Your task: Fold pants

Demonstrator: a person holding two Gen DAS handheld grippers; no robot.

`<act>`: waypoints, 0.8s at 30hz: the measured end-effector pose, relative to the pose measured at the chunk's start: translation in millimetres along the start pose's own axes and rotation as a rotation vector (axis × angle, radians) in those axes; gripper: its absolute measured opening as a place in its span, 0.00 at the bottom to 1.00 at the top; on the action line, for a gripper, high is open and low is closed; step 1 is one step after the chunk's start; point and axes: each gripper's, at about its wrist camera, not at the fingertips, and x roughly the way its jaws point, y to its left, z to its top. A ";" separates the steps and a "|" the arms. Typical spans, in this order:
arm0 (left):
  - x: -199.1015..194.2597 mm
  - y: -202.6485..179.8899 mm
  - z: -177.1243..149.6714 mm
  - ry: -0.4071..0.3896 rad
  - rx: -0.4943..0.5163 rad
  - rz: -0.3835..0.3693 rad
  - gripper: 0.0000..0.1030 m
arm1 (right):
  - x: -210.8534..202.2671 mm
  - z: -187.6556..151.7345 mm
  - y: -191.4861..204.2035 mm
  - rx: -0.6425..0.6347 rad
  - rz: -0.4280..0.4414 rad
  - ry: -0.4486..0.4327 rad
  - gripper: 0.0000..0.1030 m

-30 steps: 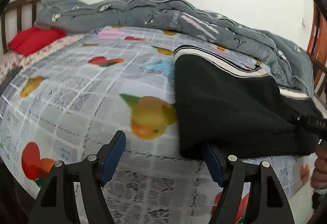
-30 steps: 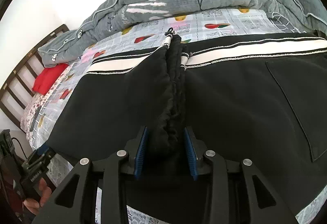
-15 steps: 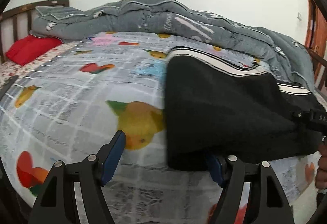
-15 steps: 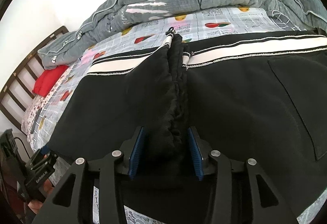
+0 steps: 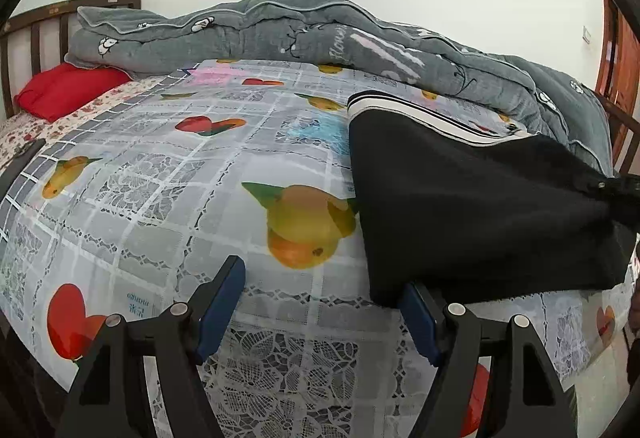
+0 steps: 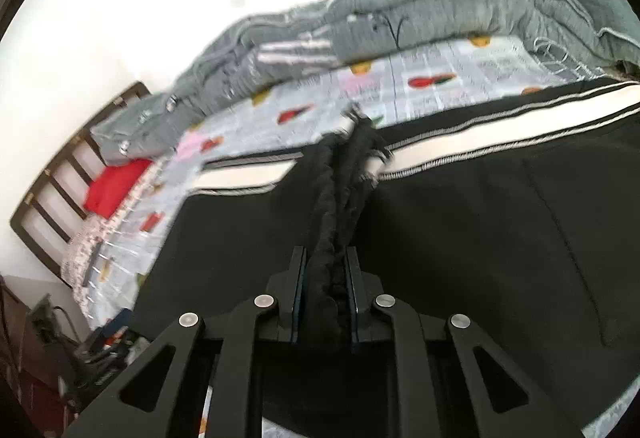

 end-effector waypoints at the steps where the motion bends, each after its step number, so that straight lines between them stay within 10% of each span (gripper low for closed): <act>1: -0.6 -1.1 -0.2 0.000 0.000 0.001 0.71 | -6.0 -2.5 1.4 -0.012 -0.001 -0.010 0.16; 12: 1.8 -0.6 -1.4 0.027 -0.010 0.010 0.74 | -19.3 -26.9 -22.7 -0.044 -0.038 0.024 0.41; 24: 5.6 -4.0 2.3 0.027 -0.049 0.033 0.75 | -30.7 -64.9 -14.4 -0.163 -0.044 0.106 0.41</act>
